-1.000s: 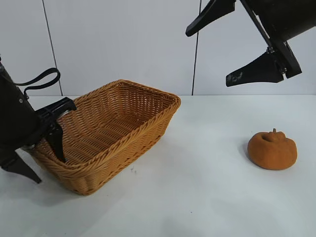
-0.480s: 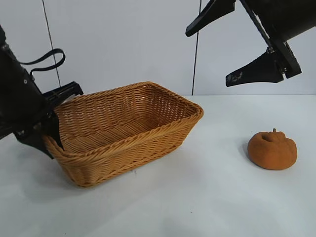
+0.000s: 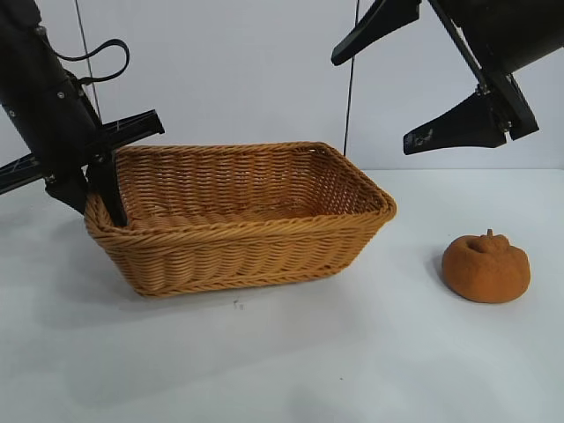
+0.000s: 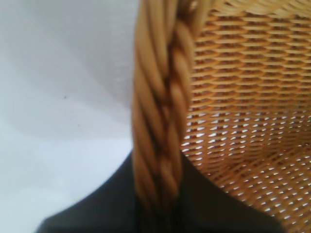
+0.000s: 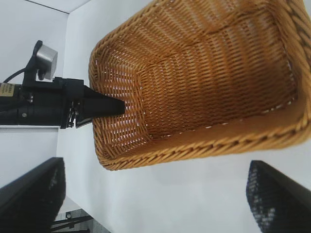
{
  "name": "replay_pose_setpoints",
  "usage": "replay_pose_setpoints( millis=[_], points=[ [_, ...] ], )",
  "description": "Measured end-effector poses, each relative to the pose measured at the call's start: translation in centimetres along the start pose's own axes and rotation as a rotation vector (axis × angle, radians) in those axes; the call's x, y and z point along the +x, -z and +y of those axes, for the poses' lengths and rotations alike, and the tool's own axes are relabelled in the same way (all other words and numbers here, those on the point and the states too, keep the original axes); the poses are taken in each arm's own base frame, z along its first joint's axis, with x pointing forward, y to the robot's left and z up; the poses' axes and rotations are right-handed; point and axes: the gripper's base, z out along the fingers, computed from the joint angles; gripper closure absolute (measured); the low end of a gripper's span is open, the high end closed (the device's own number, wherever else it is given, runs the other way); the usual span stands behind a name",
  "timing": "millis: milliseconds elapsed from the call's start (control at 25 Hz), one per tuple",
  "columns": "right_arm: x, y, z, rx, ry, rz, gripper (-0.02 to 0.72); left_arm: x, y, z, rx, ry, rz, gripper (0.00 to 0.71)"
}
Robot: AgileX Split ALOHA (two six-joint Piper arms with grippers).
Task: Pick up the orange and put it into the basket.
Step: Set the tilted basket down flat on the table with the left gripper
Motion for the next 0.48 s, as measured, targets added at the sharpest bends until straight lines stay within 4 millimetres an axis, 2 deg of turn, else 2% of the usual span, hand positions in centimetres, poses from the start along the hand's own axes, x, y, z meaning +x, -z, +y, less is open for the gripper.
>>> replay_pose_setpoints(
  millis=[200,320,480],
  points=[
    [0.0,0.0,0.0,0.001,0.001,0.0,0.01,0.2,-0.5,0.1,-0.006,-0.135,0.062,0.628],
    [0.0,0.0,0.0,0.001,0.001,0.0,0.01,0.1,-1.0,0.2,-0.008,-0.14,0.075,0.628],
    [0.0,0.0,0.0,0.001,0.001,0.0,0.01,-0.1,-2.7,0.6,-0.013,-0.131,0.11,0.629]
  ],
)
